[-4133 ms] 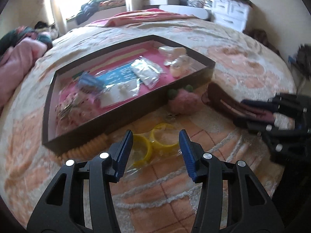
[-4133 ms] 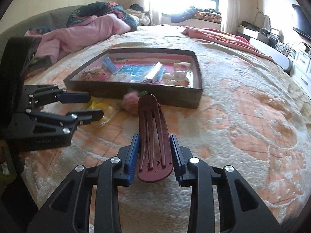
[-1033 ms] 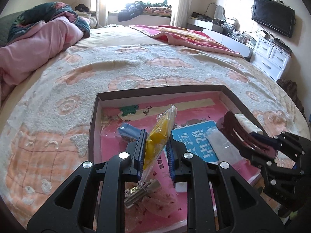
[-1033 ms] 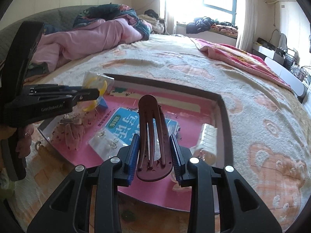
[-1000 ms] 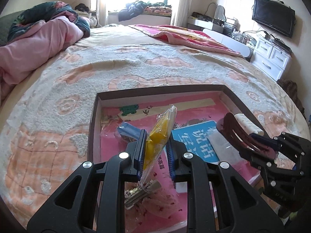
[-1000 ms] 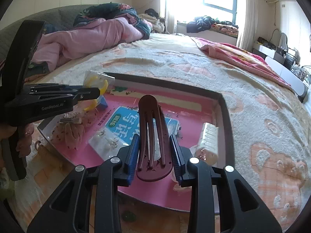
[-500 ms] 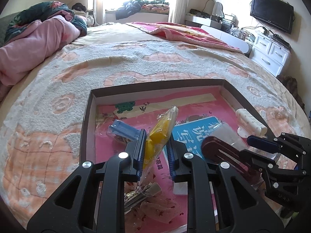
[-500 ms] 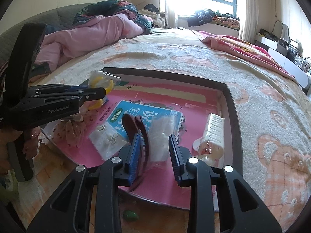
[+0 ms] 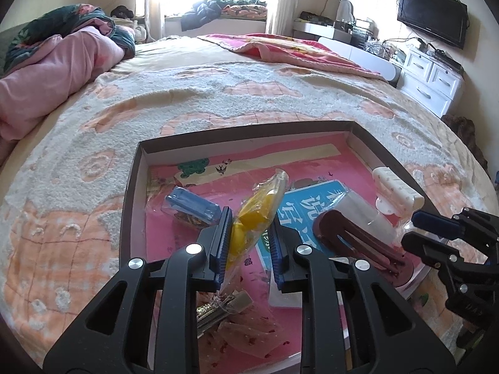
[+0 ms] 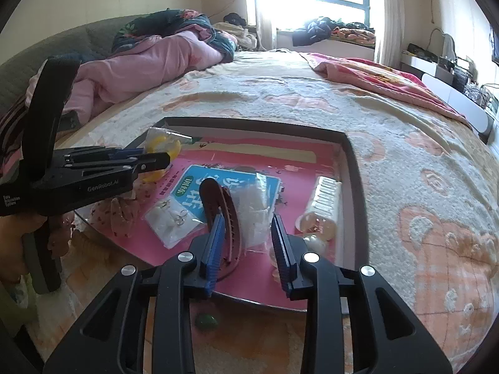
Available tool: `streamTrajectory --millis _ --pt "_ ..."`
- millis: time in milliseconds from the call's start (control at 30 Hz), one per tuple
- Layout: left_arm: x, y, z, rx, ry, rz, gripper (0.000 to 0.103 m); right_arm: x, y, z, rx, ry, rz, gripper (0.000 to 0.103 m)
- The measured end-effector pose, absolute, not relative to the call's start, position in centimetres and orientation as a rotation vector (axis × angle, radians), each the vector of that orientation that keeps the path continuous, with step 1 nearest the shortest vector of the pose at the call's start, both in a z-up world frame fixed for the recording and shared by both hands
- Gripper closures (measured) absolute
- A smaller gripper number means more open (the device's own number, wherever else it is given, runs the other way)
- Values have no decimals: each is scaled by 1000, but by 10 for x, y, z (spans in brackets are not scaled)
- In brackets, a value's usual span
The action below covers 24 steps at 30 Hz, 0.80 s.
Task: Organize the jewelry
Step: 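Lower the yellow bag into the tray with the left gripper while the right gripper places the maroon comb, then withdraw both open grippers from the tray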
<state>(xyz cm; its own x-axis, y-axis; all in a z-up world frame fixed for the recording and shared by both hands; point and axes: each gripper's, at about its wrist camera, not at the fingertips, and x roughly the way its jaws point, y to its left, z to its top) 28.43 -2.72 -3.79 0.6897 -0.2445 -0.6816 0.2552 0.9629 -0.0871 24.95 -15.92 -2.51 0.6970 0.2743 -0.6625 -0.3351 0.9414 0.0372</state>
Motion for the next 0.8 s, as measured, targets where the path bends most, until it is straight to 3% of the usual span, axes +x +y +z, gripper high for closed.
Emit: streamTrajectory --millis 533,800 --pt "272 -31 -28 30 740 -273 54 234 -180 -3 -64 655 295 55" --pt "257 -33 -10 27 701 -251 39 225 -194 9 -23 622 263 36"
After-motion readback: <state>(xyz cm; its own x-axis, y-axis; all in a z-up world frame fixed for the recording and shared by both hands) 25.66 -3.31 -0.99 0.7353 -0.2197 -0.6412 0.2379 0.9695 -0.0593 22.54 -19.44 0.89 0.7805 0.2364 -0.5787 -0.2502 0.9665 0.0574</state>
